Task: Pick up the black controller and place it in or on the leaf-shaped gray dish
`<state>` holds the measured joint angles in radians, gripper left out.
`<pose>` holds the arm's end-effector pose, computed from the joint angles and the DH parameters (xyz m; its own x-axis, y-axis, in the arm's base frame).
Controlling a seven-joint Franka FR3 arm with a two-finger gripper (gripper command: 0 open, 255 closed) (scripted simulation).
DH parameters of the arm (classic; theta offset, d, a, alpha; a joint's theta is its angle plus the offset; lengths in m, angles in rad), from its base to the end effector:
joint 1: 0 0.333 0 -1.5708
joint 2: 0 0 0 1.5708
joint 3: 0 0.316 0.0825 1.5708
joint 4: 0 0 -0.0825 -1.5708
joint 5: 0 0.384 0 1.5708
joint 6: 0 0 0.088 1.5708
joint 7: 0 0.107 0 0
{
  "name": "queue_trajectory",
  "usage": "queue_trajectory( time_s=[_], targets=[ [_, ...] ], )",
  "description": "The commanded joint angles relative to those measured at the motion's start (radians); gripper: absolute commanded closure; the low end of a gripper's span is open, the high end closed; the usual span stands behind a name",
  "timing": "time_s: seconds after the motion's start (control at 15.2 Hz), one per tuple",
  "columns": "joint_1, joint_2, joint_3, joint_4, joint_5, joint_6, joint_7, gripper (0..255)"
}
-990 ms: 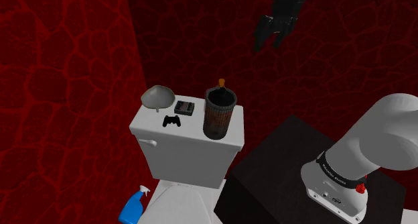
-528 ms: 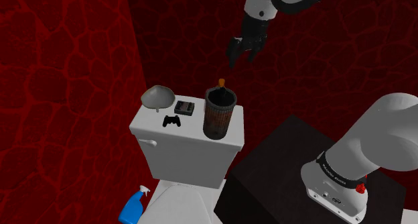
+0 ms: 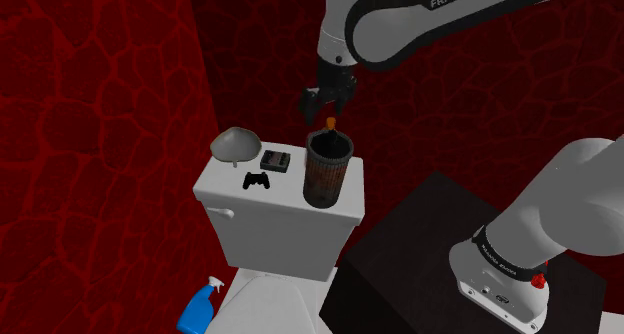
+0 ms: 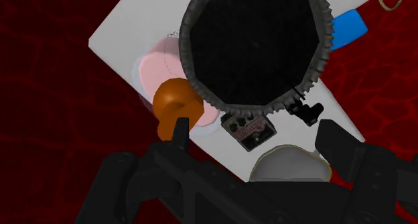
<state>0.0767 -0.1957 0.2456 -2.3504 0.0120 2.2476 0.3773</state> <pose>0.4578 0.1550 0.4149 0.9934 -0.0641 0.0949 -0.0646 -0.9979 0.0025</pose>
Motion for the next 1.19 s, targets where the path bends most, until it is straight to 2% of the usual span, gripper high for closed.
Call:
queue_trajectory(
  time_s=[0.0, 0.53, 1.12],
  targets=[
    [0.005, 0.081, 0.025, 0.033, -0.032, 0.044, 0.039, 0],
    [0.055, 0.387, 0.065, 0.198, -0.208, 0.146, 0.207, 0],
    [0.189, 0.733, 0.018, 0.478, -0.373, 0.165, 0.339, 0]
  ],
)
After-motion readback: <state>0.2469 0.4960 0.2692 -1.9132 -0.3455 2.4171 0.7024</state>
